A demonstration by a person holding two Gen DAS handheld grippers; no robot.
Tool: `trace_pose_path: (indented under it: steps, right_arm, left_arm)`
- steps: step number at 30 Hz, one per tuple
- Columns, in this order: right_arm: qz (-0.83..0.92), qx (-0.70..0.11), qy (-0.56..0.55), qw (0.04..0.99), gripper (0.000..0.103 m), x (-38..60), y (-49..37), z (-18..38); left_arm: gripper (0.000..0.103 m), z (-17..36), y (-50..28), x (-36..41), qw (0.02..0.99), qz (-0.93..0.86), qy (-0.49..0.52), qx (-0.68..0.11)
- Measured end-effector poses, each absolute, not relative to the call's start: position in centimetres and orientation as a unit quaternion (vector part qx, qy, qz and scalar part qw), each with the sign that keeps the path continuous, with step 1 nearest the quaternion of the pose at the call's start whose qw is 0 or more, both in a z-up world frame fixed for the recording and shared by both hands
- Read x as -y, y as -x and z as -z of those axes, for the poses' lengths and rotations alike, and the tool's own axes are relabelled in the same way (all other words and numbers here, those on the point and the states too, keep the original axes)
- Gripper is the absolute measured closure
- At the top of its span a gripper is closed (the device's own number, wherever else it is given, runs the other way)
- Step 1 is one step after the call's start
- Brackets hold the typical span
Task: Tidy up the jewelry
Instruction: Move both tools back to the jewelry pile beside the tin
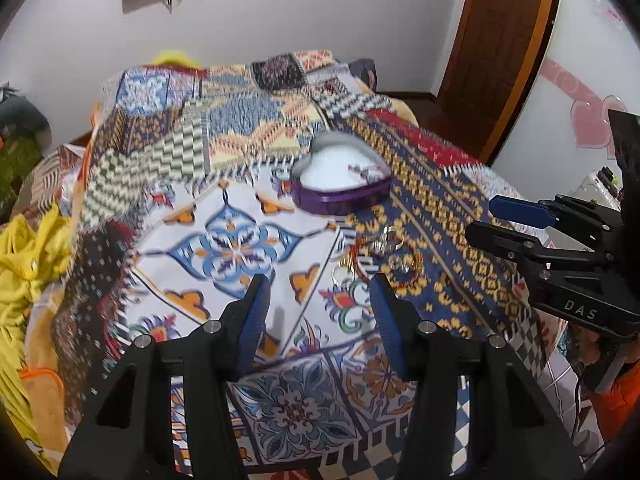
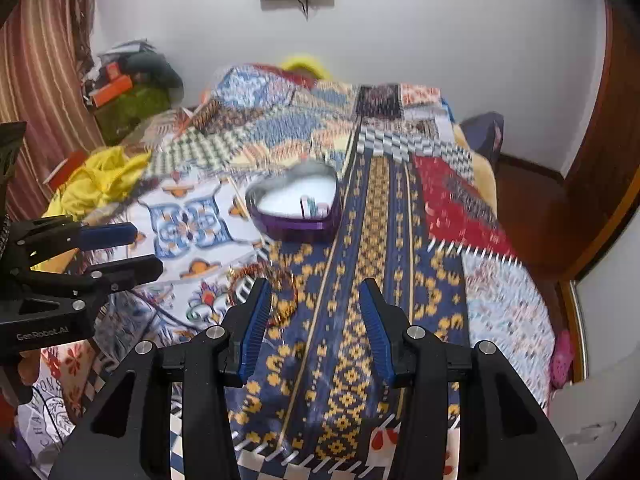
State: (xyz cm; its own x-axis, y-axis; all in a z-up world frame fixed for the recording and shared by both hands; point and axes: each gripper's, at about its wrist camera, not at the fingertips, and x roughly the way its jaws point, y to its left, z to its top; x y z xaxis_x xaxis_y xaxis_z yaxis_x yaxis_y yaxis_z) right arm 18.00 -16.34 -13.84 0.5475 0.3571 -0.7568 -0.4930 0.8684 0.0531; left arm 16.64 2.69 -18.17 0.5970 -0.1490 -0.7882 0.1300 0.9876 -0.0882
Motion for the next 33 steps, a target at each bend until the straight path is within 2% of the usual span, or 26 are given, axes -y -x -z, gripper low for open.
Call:
trace_pose_path:
  steps: [9, 16, 27, 33]
  right_arm:
    - [-0.237, -0.442, 0.082, 0.862, 0.061, 16.8, -18.4, 16.3]
    - [-0.244, -0.448, 0.081, 0.856, 0.061, 16.5, -19.5, 17.1]
    - [-0.29, -0.444, 0.112, 0.84, 0.061, 14.0, -21.2, 17.5]
    - [-0.301, -0.44, 0.12, 0.838, 0.061, 13.6, -21.5, 17.8]
  left_arm:
    - [0.052, 21.3, -18.2, -2.2, 0.88, 0.079, 0.021, -0.468]
    - [0.068, 22.9, -19.7, -1.2, 0.873, 0.088, -0.005, -0.481]
    - [0.068, 23.7, -20.8, -0.5, 0.87, 0.118, -0.009, -0.478]
    - [0.079, 23.8, -21.1, -0.8, 0.873, 0.12, 0.007, -0.473]
